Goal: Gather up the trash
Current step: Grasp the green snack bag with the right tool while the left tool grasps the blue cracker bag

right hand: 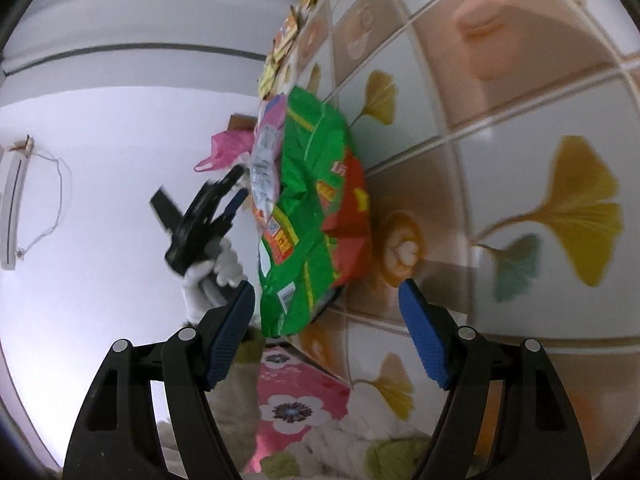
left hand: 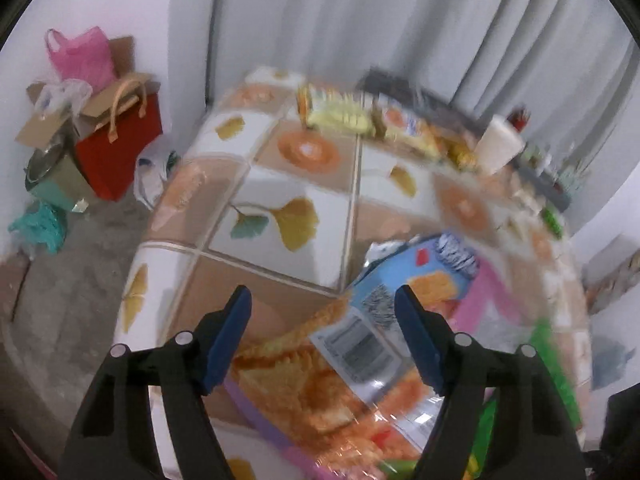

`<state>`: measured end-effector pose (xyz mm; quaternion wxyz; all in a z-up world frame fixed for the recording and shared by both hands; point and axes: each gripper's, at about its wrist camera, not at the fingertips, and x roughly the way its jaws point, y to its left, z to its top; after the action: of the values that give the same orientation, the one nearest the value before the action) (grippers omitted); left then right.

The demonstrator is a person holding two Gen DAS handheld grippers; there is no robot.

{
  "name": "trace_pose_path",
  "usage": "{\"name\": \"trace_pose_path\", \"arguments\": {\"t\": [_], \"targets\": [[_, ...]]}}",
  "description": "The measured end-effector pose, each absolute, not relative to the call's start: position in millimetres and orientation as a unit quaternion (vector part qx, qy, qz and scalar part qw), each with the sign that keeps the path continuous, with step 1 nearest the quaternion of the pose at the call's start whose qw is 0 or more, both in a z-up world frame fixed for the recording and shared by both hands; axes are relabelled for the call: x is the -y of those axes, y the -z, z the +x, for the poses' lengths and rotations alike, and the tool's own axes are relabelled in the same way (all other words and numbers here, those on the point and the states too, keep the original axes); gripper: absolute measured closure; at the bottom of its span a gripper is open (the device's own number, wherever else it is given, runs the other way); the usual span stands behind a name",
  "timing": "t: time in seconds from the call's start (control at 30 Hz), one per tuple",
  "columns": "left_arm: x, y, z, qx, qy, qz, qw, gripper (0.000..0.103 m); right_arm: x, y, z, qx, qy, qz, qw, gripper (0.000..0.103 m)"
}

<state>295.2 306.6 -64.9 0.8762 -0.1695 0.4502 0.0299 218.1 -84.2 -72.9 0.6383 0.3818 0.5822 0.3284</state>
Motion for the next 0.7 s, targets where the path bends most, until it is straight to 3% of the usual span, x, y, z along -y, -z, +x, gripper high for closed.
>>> {"name": "trace_pose_path", "arguments": {"t": [0.27, 0.53, 0.7], "targets": [[-274.2, 73.9, 261.5, -0.487, 0.029, -0.204, 0.849, 0.037, 74.5, 64.0, 236.2, -0.580, -0.300, 0.346, 0.674, 0.047], [-217.5, 73.8, 195.5, -0.500, 0.123, -0.246, 0.821, 0.038, 129.2, 55.6, 235.9, -0.543, -0.246, 0.374, 0.710, 0.046], [-212.6, 74.5, 198.8, -0.490, 0.112, -0.248, 0.828, 0.038, 127.0, 67.6, 232.4, -0.550, -0.242, 0.387, 0.699, 0.046]]}}
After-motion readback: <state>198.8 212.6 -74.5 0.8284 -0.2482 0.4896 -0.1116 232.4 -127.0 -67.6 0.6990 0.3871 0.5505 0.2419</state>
